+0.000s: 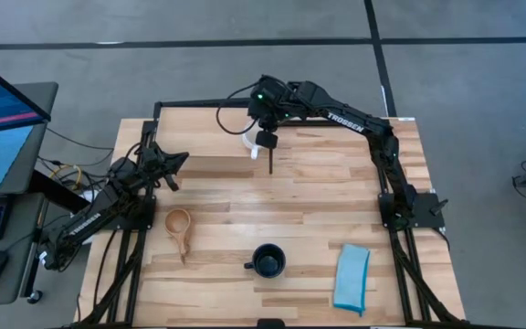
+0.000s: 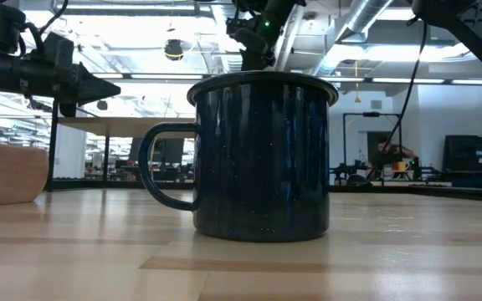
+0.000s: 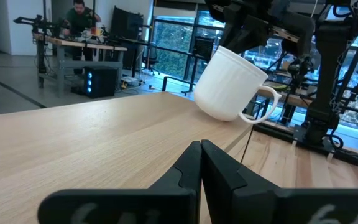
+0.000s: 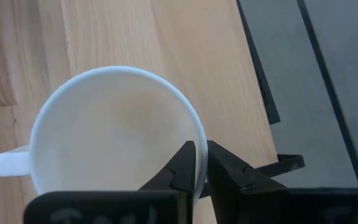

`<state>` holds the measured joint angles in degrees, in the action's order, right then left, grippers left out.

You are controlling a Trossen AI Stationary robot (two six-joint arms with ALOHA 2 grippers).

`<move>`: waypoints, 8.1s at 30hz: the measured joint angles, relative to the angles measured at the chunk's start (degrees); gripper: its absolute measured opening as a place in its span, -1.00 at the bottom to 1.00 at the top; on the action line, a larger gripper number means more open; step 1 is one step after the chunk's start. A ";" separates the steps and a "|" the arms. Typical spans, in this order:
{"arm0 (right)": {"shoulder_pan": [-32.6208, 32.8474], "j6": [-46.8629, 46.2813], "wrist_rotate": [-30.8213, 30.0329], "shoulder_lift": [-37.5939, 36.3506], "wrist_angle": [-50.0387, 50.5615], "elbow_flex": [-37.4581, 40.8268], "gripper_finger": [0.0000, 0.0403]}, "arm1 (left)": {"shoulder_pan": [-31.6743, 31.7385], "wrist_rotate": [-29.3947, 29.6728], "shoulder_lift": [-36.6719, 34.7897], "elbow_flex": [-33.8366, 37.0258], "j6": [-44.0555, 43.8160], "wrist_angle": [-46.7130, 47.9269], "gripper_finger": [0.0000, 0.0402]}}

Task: Stack small to large cups/mugs on shelf
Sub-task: Put the white mug on the shelf, then put the dark blue mug on the shelf

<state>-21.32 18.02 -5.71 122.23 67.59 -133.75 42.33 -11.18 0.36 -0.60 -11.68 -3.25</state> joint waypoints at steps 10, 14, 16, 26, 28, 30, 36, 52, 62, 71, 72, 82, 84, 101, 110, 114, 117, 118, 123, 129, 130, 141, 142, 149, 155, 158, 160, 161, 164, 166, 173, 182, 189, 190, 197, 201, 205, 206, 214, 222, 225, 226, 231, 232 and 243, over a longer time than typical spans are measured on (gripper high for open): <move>-0.37 0.48 -0.33 0.76 -0.85 0.02 -0.71 | 0.00 0.00 0.00 0.00 0.09 0.00 -1.00; -0.14 0.60 -1.04 1.78 -2.05 0.02 -0.71 | 0.00 0.00 0.00 -0.01 0.20 -0.01 -1.00; -0.20 1.42 -1.12 1.74 -2.18 0.00 -0.71 | 0.00 0.11 0.00 0.00 0.26 0.00 -1.00; -0.53 1.53 -1.84 1.74 -3.48 0.02 -0.71 | 0.00 2.30 0.00 -0.02 0.46 0.26 -1.00; -0.57 1.55 -1.86 1.75 -3.91 0.02 -0.71 | 0.00 2.34 0.00 -0.01 0.46 0.27 -1.00; -0.59 1.53 -1.90 1.75 -4.58 0.02 -0.71 | 0.00 2.40 0.00 -0.01 0.48 0.28 -1.00; -0.73 1.53 -1.88 1.75 -6.84 0.02 -0.71 | 0.00 2.48 0.00 0.00 0.49 0.31 -1.00; -0.96 1.49 -4.91 1.75 -6.16 0.02 -0.71 | 0.00 2.54 0.00 -0.01 0.50 0.33 -1.00; -0.94 1.49 -4.94 1.75 -6.42 0.02 -0.71 | 0.00 2.56 0.00 0.00 0.50 0.35 -1.00; -0.68 1.46 -4.88 1.75 -6.40 0.02 -0.71 | 0.00 2.57 0.00 -0.01 0.39 0.35 -1.00; -0.58 1.48 -4.88 1.73 -6.40 0.02 -0.70 | 0.00 2.58 0.00 0.00 0.42 0.35 -1.00; 0.11 1.77 -4.68 1.73 -6.38 0.02 -0.56 | 0.00 2.58 0.00 -0.01 0.44 0.35 -1.00; 0.09 1.77 -4.70 1.73 -6.38 0.02 -0.52 | 0.00 2.58 0.00 -0.02 0.44 0.35 -1.00; 1.11 0.30 -6.57 -2.85 -5.89 -1.25 -0.33 | 0.02 2.48 0.00 -0.01 0.46 0.35 -1.00; 4.41 -4.31 -0.44 -11.19 5.34 -1.22 -0.39 | 0.04 1.77 0.02 -0.01 0.42 0.31 -1.00; 6.20 -6.54 3.89 -15.24 7.09 -0.35 -0.39 | 0.03 1.72 0.03 0.00 0.75 0.31 -1.00; 7.64 -7.16 4.33 -18.52 6.48 2.53 -0.39 | 0.02 1.64 0.04 -0.01 0.74 0.29 -1.00; 8.18 -7.41 4.35 -19.64 5.99 4.23 -0.40 | 0.02 1.64 0.04 -0.01 0.74 0.28 -1.00; 9.77 -8.81 4.39 -27.64 -3.59 19.80 -0.40 | 0.02 1.60 0.04 0.00 0.78 0.28 -1.00; 9.55 -14.67 4.38 -41.04 -24.45 46.56 -0.40 | 0.02 1.60 0.04 -0.02 0.87 0.28 -1.00; 9.55 -15.81 4.38 -43.19 -27.56 50.63 -0.40 | 0.02 1.57 0.03 -0.01 0.87 0.28 -1.00; 10.60 -25.88 4.41 -63.38 -58.90 87.10 -0.41 | 0.02 1.55 0.02 -0.02 0.92 0.28 -1.00; 10.90 -26.06 4.39 -64.71 -61.70 89.93 -0.41 | 0.02 1.56 0.02 -0.01 0.91 0.28 -1.00; 13.29 -30.23 4.33 -72.53 -82.62 106.73 -0.41 | 0.01 1.80 0.02 0.00 0.92 0.29 -1.00; 13.59 -32.00 4.17 -76.27 -88.15 113.72 -0.41 | 0.00 2.05 0.02 0.00 0.94 0.31 -1.00; 13.59 -32.08 4.17 -76.96 -88.24 115.04 -0.41 | 0.00 2.10 0.02 -0.02 0.94 0.31 -1.00; 13.59 -32.10 4.17 -77.05 -88.17 115.74 -0.41 | 0.00 2.14 0.02 -0.02 0.94 0.33 -1.00; 13.59 -32.21 4.17 -77.05 -88.15 116.12 -0.41 | 0.00 2.19 0.02 0.00 0.94 0.33 -1.00; 13.33 -33.30 4.17 -77.02 -88.41 117.25 -0.41 | 0.00 2.23 0.02 -0.01 0.95 0.32 -1.00; 13.32 -34.08 4.10 -77.04 -90.33 118.44 -0.41 | 0.00 2.23 0.02 0.00 0.96 0.33 -1.00; 13.33 -36.52 3.44 -80.12 -94.34 123.40 -0.41 | 0.00 2.27 0.02 -0.02 0.96 0.33 -1.00; 13.33 -37.09 2.86 -89.36 -94.23 126.13 -0.41 | 0.00 2.29 0.02 -0.02 0.96 0.33 -1.00; 13.33 -37.13 2.53 -95.54 -93.57 129.33 -0.41 | 0.00 2.33 0.02 0.00 0.96 0.33 -1.00; 13.33 -37.11 2.44 -96.22 -93.57 129.43 -0.41 | 0.00 2.32 0.02 0.00 0.95 0.33 -1.00; 13.33 -37.11 2.45 -98.04 -93.37 129.44 -0.41 | 0.00 2.34 0.02 -0.02 0.96 0.33 -1.00; 13.33 -37.09 2.45 -98.03 -93.35 129.44 -0.41 | 0.00 2.34 0.02 0.00 0.94 0.33 -1.00; 13.33 -37.11 2.45 -97.90 -93.35 129.44 -0.41 | 0.00 2.34 0.02 0.00 0.96 0.33 -1.00; 13.32 -37.11 2.45 -97.90 -93.35 129.43 -0.41 | 0.00 2.34 0.00 0.00 0.96 0.33 -1.00; 13.32 -37.09 2.45 -97.90 -93.35 129.41 -0.41 | 0.00 2.36 0.01 -0.01 0.97 0.33 -1.00; 13.33 -37.09 2.45 -97.90 -93.35 129.39 -0.41 | 0.00 2.51 0.02 -0.01 1.44 0.35 -1.00; 13.33 -37.10 2.45 -97.90 -93.35 129.39 -0.41 | 0.00 2.50 0.02 0.00 1.44 0.35 -1.00; 13.33 -37.11 2.45 -97.90 -93.35 129.39 -0.41 | 0.00 2.50 0.02 0.00 1.44 0.35 -1.00; 13.33 -37.10 2.45 -97.90 -93.35 129.38 -0.41 | 0.00 2.54 0.02 -0.02 1.44 0.35 -1.00; 13.33 -37.10 2.45 -97.90 -93.35 129.37 -0.41 | 0.00 2.74 0.02 0.00 1.44 0.35 -1.00; 13.33 -37.05 2.45 -97.90 -93.33 129.37 -0.41 | 0.00 3.82 0.01 0.00 1.62 0.40 -1.00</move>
<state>-7.99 -19.03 -3.26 24.34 -25.74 -4.38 42.33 -7.36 0.37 -0.60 -10.06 -2.85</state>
